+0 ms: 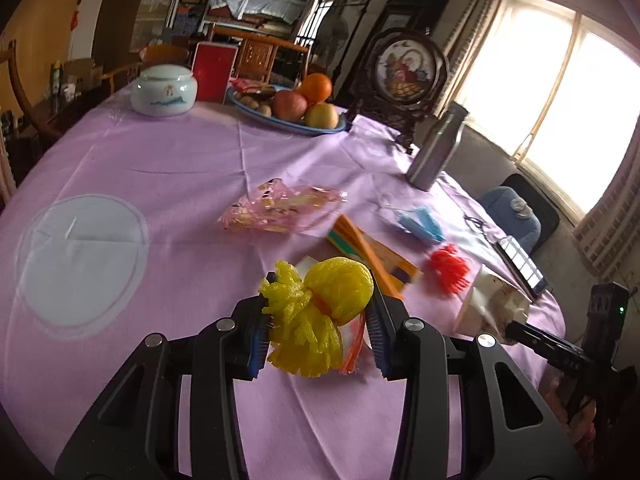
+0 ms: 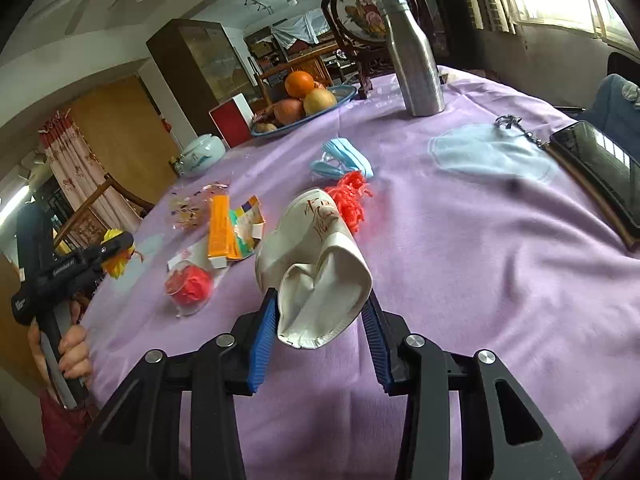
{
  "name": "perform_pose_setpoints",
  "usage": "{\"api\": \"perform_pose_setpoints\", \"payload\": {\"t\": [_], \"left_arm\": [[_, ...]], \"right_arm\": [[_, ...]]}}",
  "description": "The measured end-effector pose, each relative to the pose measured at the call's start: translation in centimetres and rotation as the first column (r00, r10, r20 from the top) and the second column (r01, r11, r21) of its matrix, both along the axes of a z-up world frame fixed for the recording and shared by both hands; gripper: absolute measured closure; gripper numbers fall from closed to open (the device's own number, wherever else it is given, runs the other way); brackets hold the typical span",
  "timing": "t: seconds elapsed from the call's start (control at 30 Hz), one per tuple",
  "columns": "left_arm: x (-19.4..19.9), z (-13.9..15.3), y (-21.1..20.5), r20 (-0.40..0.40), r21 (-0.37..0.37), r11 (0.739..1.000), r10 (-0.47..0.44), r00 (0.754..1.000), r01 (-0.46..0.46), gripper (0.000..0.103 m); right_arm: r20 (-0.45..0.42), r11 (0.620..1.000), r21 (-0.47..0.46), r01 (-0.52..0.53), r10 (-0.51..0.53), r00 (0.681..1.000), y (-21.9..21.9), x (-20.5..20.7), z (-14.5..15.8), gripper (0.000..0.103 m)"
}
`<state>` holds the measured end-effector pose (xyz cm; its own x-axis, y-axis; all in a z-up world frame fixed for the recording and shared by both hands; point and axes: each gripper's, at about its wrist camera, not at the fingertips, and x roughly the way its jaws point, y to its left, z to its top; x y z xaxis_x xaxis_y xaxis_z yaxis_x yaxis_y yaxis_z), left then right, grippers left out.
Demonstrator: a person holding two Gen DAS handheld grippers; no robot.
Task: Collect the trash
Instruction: 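Carry the yellow tassel and paper cup to the red wastebasket with both tools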
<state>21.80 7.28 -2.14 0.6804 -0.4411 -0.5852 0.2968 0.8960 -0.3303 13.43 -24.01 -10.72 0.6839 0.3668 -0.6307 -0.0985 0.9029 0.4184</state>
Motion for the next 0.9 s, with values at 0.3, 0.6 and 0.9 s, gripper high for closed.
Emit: {"api": "perform_pose_setpoints", "payload": {"t": [0.3, 0.6, 0.9], "left_arm": [[-4.1, 1.1, -2.9, 0.015, 0.016, 0.999, -0.036, 0.999, 0.036, 0.061], [-7.1, 2.5, -7.6, 0.036, 0.037, 0.992, -0.118, 0.992, 0.117, 0.061], [-10.3, 2.8, -14.9, 0.04, 0.058, 0.968, -0.249, 0.968, 0.246, 0.061]], "right_arm": [[0.076, 0.999, 0.001, 0.035, -0.035, 0.996, -2.1, -4.8, 2.5, 0.062], [0.126, 0.993, 0.031, 0.115, -0.118, 0.985, -7.1, -10.0, 3.9, 0.062], [0.118, 0.972, 0.036, 0.234, -0.237, 0.964, -13.6, -16.5, 3.1, 0.062]]}}
